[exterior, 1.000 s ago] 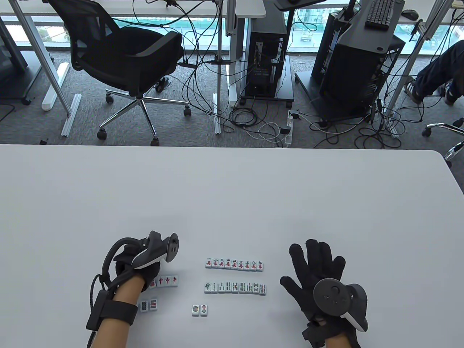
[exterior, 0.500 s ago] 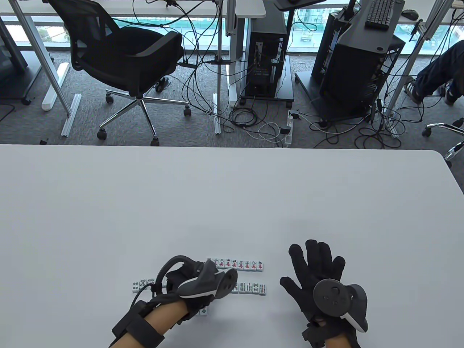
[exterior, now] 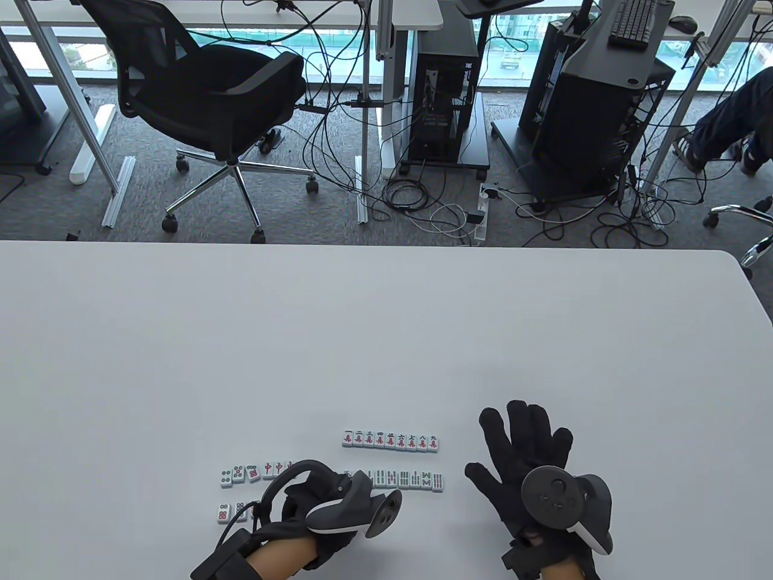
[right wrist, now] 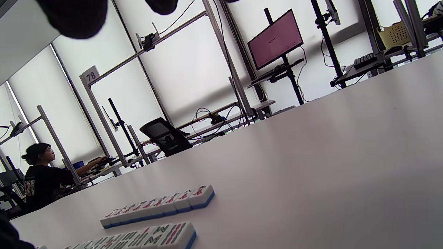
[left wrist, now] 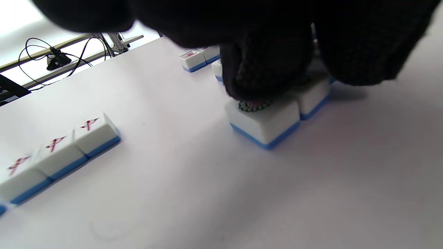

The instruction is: Mahjong suit sorting

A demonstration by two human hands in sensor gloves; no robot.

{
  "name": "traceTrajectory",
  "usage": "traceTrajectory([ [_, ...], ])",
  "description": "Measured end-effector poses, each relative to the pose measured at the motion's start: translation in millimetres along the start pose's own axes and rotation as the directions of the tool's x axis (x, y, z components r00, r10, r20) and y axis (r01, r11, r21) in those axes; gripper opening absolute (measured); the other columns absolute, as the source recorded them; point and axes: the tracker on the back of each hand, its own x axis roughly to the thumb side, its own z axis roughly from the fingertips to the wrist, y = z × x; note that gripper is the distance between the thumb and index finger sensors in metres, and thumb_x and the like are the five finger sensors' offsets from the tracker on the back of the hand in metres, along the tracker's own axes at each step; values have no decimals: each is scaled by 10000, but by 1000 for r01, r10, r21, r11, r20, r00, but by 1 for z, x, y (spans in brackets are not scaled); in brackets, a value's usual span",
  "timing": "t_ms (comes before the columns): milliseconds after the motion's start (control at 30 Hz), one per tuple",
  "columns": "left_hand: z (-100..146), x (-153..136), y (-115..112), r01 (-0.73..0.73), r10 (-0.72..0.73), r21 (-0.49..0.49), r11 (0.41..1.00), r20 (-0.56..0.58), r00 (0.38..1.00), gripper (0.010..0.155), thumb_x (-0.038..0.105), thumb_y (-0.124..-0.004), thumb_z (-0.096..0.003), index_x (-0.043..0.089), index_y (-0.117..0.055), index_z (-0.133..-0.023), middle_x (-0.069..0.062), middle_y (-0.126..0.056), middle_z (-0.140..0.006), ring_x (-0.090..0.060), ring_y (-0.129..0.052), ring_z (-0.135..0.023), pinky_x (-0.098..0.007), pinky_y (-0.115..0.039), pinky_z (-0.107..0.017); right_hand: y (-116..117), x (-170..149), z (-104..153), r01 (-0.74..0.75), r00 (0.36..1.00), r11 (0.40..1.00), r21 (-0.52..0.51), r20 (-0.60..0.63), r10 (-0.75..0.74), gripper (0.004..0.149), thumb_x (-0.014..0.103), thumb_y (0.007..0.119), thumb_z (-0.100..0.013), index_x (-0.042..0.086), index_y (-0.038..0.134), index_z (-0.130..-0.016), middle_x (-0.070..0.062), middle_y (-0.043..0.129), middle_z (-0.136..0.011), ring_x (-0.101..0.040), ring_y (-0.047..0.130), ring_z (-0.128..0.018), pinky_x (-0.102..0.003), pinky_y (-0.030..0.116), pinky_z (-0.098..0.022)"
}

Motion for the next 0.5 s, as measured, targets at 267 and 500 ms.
traceTrajectory([
  [267,6,2,0,65,-65,23,998,7,998,627,572,-873,-261,215,-878,-777,118,-1008,-462,-69,-948,-156,-369,-856,-258,1,0,0,-5,1000,1000,8,-2,5,747,608,613,-519,344,269,-1127,-113,125,-1192,-399,31,-1045,-698,64,-682],
  [500,28,-46,23,-49,62,116,992,-108,992,607,556,-871,-272,219,-882,-778,108,-1015,-479,-81,-962,-172,-379,-858,-272,2,1,0,-4,1000,1000,16,-3,4,746,607,614,-519,344,268,-1126,-114,126,-1192,-400,32,-1044,-698,65,-681],
])
